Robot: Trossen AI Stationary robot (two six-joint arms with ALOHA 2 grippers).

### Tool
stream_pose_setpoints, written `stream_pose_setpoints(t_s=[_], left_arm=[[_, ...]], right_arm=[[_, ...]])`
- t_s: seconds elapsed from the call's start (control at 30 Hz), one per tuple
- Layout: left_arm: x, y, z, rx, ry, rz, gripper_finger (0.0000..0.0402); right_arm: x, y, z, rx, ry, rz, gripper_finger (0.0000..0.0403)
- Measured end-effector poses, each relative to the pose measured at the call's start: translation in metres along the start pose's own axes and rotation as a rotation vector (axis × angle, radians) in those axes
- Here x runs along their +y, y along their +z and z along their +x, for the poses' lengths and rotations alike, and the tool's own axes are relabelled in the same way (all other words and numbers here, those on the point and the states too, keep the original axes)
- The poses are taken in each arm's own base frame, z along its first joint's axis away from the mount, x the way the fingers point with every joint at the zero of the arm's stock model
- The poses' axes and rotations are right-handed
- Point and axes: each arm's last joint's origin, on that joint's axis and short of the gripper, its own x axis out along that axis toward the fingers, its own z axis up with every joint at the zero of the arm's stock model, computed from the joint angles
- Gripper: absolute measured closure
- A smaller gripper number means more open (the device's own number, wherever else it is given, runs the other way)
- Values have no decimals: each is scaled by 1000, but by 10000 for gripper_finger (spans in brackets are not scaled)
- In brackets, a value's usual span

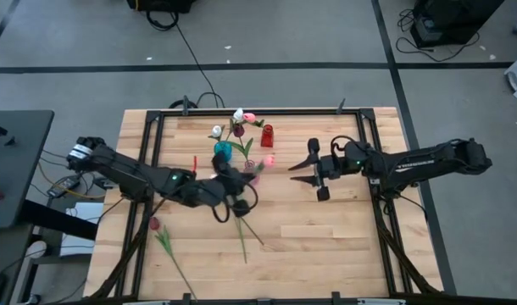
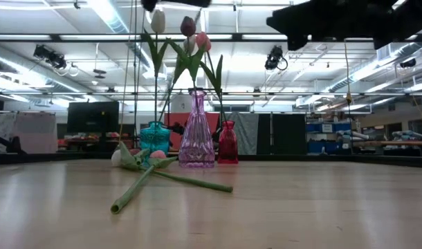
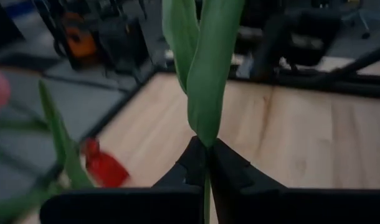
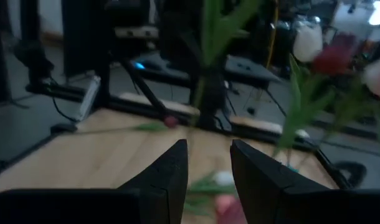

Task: Sort flowers into vase by color
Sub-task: Put the left pink flower into the red vase

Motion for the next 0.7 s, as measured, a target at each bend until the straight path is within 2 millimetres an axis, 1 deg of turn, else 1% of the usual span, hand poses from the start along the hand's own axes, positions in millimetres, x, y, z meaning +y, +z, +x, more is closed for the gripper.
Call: stream_pose_setpoints(t_s=[0.17,0.23,0.5,0.7], left_arm=[[-8,0,29,-76,7,73,389],[-10,0,37,-105,8,82,389],[-13,5,56,-226,-50,53,389],[-12,3,67,-243,-76,42,389]], right_arm=[[4,-5,15,-50,-18,-10,270],[4,-8,18,-53,-33,-11,270],[2,-10,26,-53,-50,-13,270],[1,-9,30,-71,-42,-16,270]])
